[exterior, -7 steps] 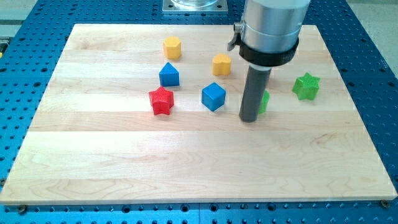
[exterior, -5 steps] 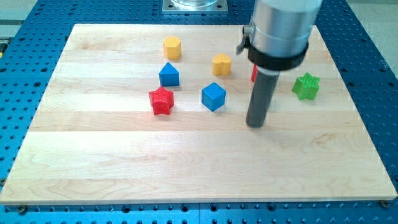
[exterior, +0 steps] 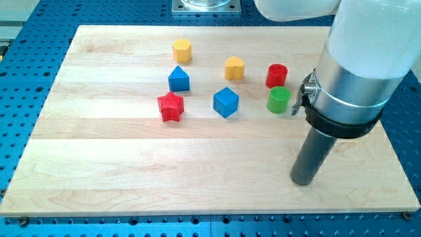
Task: Place your hand above the blue cube
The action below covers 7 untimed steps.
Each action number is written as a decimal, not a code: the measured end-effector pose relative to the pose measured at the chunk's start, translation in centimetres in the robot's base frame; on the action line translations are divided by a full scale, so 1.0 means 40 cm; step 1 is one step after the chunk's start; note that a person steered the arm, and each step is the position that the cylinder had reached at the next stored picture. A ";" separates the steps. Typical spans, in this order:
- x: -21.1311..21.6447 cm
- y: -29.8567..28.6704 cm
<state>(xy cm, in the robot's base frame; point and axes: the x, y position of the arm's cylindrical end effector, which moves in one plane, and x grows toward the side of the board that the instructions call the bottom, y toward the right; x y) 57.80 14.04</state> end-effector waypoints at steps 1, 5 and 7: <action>0.000 0.000; -0.060 -0.299; -0.207 -0.352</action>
<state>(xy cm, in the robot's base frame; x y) 49.52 -0.06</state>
